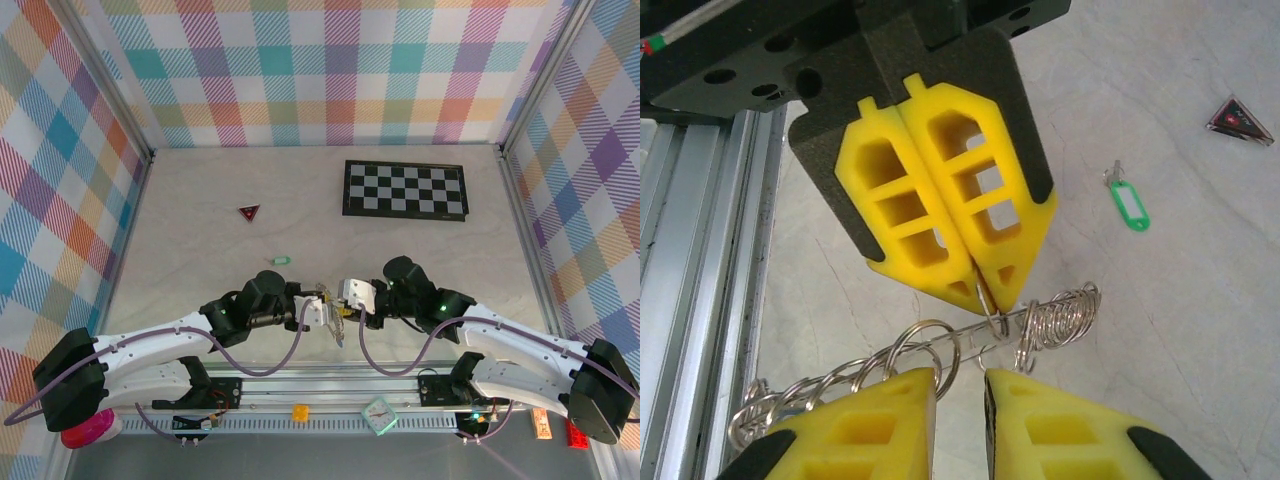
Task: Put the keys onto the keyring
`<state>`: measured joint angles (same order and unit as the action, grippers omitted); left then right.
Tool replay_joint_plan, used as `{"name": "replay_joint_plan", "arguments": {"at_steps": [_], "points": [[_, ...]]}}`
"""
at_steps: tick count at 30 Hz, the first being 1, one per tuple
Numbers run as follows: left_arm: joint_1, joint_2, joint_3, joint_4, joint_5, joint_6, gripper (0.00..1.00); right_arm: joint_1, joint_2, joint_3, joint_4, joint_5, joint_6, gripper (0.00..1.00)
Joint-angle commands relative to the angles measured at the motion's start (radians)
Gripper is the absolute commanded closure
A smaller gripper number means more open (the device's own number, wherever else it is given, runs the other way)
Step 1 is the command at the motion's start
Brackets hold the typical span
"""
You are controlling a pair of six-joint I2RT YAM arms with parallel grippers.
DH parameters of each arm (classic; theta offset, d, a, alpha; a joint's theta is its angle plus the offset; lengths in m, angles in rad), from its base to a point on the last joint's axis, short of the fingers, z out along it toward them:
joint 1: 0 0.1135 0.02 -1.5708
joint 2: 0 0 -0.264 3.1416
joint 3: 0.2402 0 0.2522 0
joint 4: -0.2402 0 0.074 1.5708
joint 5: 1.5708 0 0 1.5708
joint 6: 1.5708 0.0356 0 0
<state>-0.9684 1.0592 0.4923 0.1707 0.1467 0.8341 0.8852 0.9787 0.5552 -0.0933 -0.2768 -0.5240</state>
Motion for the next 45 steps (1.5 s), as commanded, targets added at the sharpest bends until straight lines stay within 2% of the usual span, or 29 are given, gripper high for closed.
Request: {"name": "replay_joint_plan", "arguments": {"at_steps": [1, 9, 16, 20, 30, 40, 45], "points": [[-0.011, -0.016, 0.019, 0.012, -0.001, -0.116, 1.00, 0.008, 0.001, 0.001, -0.010, -0.021, 0.019, 0.81], [0.007, -0.083, -0.030, 0.035, 0.010, -0.282, 1.00, 0.005, -0.088, -0.039, 0.072, 0.033, 0.055, 0.77], [0.038, -0.136, -0.043, 0.026, -0.023, -0.352, 1.00, -0.008, -0.093, -0.032, 0.104, 0.099, 0.112, 0.74], [0.046, -0.148, -0.045, 0.030, -0.016, -0.349, 1.00, -0.011, -0.082, -0.026, 0.118, 0.097, 0.122, 0.74], [0.046, -0.104, -0.037, 0.044, 0.054, -0.330, 1.00, -0.008, 0.054, 0.066, 0.080, -0.066, 0.030, 0.74], [0.046, -0.093, -0.026, 0.032, 0.094, -0.330, 1.00, 0.004, 0.132, 0.117, 0.037, -0.062, -0.055, 0.76], [0.046, -0.084, -0.021, 0.027, 0.094, -0.332, 1.00, 0.012, 0.162, 0.135, 0.026, -0.084, -0.072, 0.81]]}}
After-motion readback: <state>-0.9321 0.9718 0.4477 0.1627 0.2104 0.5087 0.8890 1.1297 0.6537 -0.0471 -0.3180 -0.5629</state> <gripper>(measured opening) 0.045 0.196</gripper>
